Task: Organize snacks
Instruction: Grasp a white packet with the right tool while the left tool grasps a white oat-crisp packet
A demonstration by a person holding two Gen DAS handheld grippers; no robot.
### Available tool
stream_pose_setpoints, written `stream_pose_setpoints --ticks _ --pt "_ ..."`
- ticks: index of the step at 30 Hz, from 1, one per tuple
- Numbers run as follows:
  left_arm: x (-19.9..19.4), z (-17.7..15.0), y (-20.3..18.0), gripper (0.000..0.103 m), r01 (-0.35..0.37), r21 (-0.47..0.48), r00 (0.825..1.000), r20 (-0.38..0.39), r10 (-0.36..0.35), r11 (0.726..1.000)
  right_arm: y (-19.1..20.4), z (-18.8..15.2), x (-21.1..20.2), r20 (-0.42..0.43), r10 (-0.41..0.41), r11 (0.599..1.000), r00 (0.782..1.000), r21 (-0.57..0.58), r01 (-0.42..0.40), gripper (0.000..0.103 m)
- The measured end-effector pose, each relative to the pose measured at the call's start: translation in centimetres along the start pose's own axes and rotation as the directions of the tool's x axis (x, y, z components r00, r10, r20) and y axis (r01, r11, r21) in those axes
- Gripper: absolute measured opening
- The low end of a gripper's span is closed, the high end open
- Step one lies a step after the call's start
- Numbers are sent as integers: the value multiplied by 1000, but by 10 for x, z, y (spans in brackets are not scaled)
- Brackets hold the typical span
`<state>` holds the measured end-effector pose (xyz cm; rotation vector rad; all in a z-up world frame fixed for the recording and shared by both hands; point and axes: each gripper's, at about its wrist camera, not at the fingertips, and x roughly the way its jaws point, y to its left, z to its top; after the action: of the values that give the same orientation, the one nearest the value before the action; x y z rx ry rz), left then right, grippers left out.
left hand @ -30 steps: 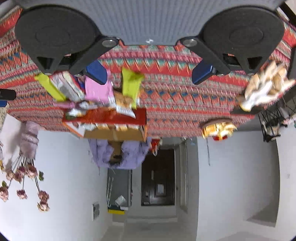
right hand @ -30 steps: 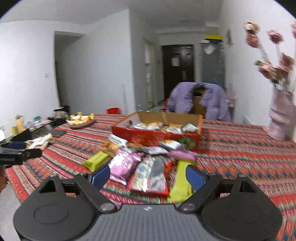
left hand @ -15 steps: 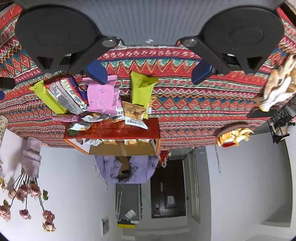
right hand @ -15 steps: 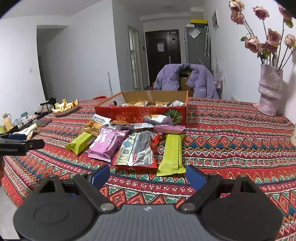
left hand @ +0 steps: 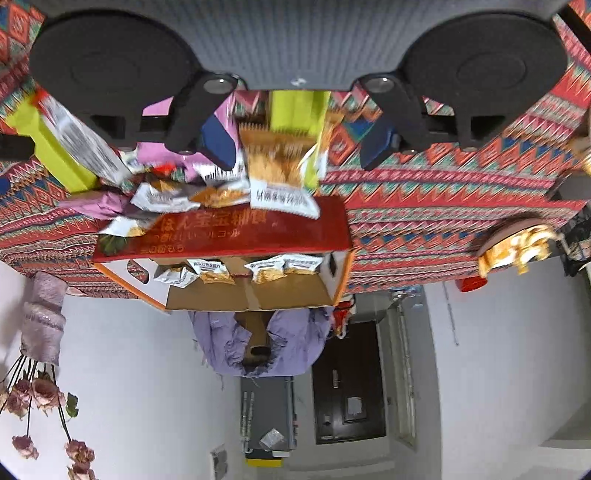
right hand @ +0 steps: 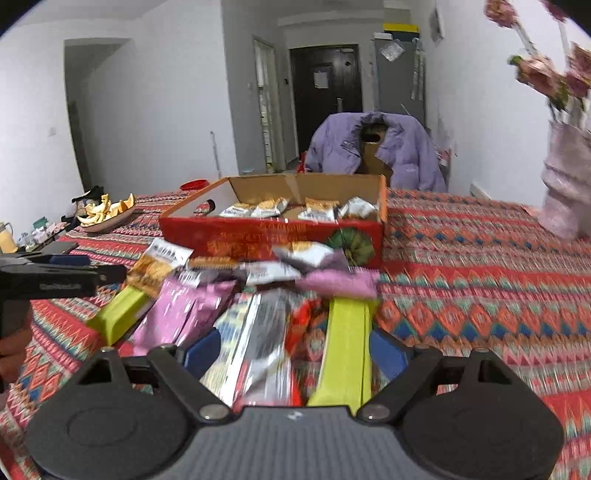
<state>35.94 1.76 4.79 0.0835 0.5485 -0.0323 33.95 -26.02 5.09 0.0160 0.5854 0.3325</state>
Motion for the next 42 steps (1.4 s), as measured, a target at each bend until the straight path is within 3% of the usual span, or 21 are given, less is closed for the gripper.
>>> stream_pose_setpoints --ticks 8,10,14,18,19,26,27,28,34,35,36,37,38,40,42 --pt "58 1 -7 73 -14 47 998 -65 17 999 -13 49 95 -8 -40 999 999 -33 40 85" --pt "63 -1 -6 53 4 43 996 -87 0 999 -14 55 119 -12 -41 999 999 -10 41 85" --pt "61 1 -3 45 17 34 997 -81 -14 999 -11 62 156 -72 -37 999 997 6 38 81" --pt "49 7 -1 41 21 23 999 -50 -19 1000 -11 60 160 -57 -67 998 996 17 68 57" --pt "45 9 0 41 23 19 999 -44 -22 1000 -12 59 158 -49 -71 997 996 21 72 36" --pt "10 16 4 40 29 4 999 20 -29 1000 -9 53 139 -24 -51 999 998 -3 51 20" --pt "6 17 5 40 27 -1 999 25 -27 1000 -6 53 134 -9 -50 999 999 -16 50 15" --pt "1 16 6 40 24 -6 999 29 -24 1000 -2 54 131 -1 -47 999 999 -28 47 2" --pt "-25 11 20 40 2 -46 999 44 0 999 37 48 93 -38 89 975 995 -200 -95 8" --pt "-26 10 22 40 0 -56 999 39 2 998 39 45 88 -37 108 971 993 -210 -113 14" --pt "-26 8 25 40 -3 -67 1000 29 5 998 39 44 84 -28 118 971 993 -208 -121 30" --pt "-24 7 28 40 -6 -75 1000 20 8 997 37 42 83 -20 113 972 993 -203 -115 54" --pt "-22 6 30 40 -9 -83 1000 10 9 996 35 42 85 -10 99 976 995 -196 -99 63" --pt "-21 5 32 40 -8 -88 1000 1 8 996 30 44 91 15 81 982 997 -172 -78 65" --pt "-20 6 32 40 -4 -83 1000 4 5 997 28 49 102 1 116 984 993 -137 -115 65"
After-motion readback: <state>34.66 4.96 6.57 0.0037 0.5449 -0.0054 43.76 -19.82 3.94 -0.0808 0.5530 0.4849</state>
